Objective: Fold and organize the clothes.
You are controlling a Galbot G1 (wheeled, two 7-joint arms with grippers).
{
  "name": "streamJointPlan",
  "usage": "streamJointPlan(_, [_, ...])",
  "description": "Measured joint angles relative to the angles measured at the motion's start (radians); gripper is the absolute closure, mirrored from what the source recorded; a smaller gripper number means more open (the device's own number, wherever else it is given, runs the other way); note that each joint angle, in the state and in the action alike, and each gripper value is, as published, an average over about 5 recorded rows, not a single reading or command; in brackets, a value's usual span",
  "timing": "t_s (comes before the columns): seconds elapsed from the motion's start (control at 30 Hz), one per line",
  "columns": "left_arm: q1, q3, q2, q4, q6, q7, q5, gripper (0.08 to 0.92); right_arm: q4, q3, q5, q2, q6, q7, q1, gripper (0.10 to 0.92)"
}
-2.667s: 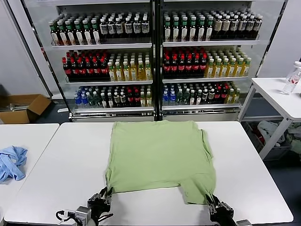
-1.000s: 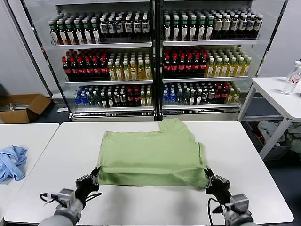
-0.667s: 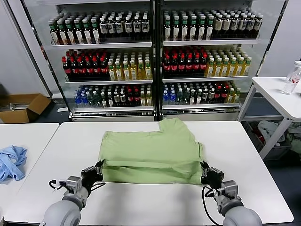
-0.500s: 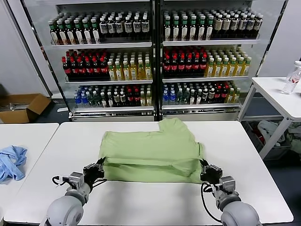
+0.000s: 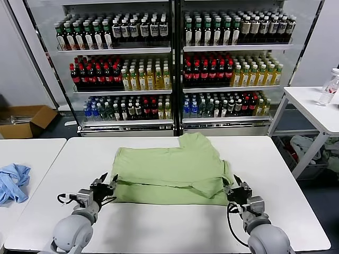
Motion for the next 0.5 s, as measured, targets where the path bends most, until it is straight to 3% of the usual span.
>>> streamJointPlan(0.1, [0.052,-0.011,0.012,-0.042,0.025,0.002,-0.010,0.257,0.002,0.001,0.003,0.007,0.002,0.009,-0.029,0.235])
streamJointPlan(0.27, [0.098,-0.016,0.014,-0.064,0.059,0.003,-0.016,0.184,-0.006,-0.001,0.013,0.018,0.004,0.018,-0.056,0.204])
streamJointPlan(0.37, [0.106,-0.023,0.014,-0.056,0.072,0.002,-0.019,0.200,-0.013,-0.003,0.020,0.025,0.009,0.017,-0.062,0.203])
streamJointPlan(0.5, [0.116,-0.033,0.016,-0.043,0.080,0.003,-0.027,0.302,-0.023,-0.012,0.033,0.035,0.017,0.009,-0.060,0.246])
